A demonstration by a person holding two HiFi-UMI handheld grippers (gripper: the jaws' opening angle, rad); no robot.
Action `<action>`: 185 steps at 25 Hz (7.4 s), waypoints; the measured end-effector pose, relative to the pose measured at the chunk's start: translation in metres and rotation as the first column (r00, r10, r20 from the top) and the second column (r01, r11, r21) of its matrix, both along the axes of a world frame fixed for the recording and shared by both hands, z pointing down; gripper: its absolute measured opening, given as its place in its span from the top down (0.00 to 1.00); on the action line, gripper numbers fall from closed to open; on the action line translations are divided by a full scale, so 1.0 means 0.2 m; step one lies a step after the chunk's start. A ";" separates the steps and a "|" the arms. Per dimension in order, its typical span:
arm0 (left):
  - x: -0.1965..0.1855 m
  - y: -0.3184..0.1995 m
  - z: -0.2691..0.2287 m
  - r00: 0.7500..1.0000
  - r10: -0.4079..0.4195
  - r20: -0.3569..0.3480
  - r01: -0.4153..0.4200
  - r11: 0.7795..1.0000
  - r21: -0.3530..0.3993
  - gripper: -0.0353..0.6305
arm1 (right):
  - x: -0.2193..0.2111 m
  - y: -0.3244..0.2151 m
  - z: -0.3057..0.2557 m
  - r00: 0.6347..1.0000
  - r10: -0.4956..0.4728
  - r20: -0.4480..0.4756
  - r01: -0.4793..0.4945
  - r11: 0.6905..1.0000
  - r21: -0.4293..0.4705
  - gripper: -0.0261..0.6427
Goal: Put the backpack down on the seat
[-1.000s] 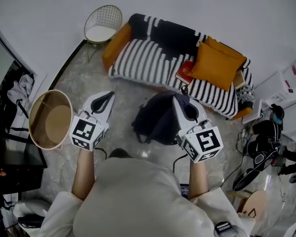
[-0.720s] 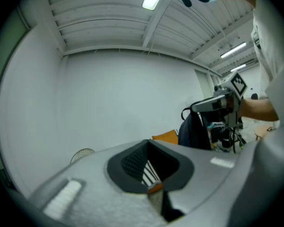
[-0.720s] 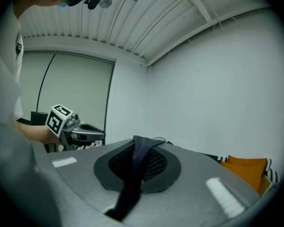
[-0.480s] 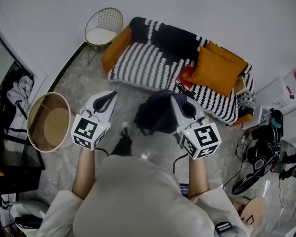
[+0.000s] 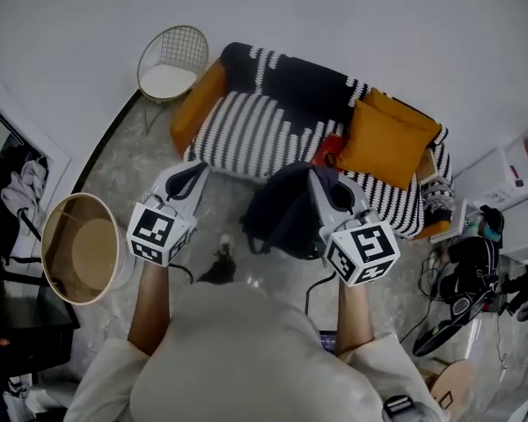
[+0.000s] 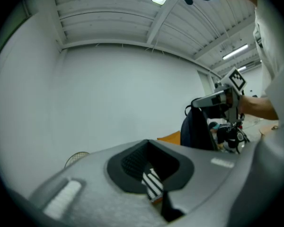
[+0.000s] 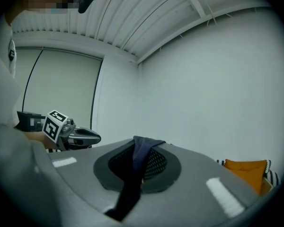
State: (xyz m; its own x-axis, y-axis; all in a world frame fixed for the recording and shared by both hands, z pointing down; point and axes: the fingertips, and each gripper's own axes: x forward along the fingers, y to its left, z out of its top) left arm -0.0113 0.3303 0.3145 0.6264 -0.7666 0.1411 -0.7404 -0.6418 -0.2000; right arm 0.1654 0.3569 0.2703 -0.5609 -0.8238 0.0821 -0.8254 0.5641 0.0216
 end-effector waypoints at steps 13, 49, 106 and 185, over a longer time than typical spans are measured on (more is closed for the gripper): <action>-0.14 -0.89 -0.03 0.999 0.039 0.002 -0.039 0.999 -0.030 0.94 | -0.18 -0.84 -0.04 0.999 -0.011 0.038 0.013 0.999 -0.036 0.95; -0.45 -2.38 0.19 1.000 0.000 0.007 0.001 0.993 -0.117 0.94 | -0.46 -2.45 0.14 0.999 -0.019 0.041 0.024 0.992 -0.127 0.95; -0.50 -4.38 1.22 0.947 -0.317 0.047 0.305 0.847 -0.435 0.94 | -0.71 -4.86 1.73 0.947 -0.316 0.052 0.295 0.796 -0.528 0.95; -0.67 -3.69 0.94 0.927 -0.374 -0.036 0.335 0.867 -0.369 0.94 | -0.64 -4.33 1.51 0.988 -0.143 -0.061 0.095 0.866 -0.491 0.93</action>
State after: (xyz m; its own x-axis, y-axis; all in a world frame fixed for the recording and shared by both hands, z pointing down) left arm -0.1452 -0.4069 0.5017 0.3474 -0.8522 0.3913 -0.9352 -0.3457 0.0775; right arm 0.0381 -0.5099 0.5720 -0.6222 -0.5940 0.5099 -0.7593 0.6165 -0.2084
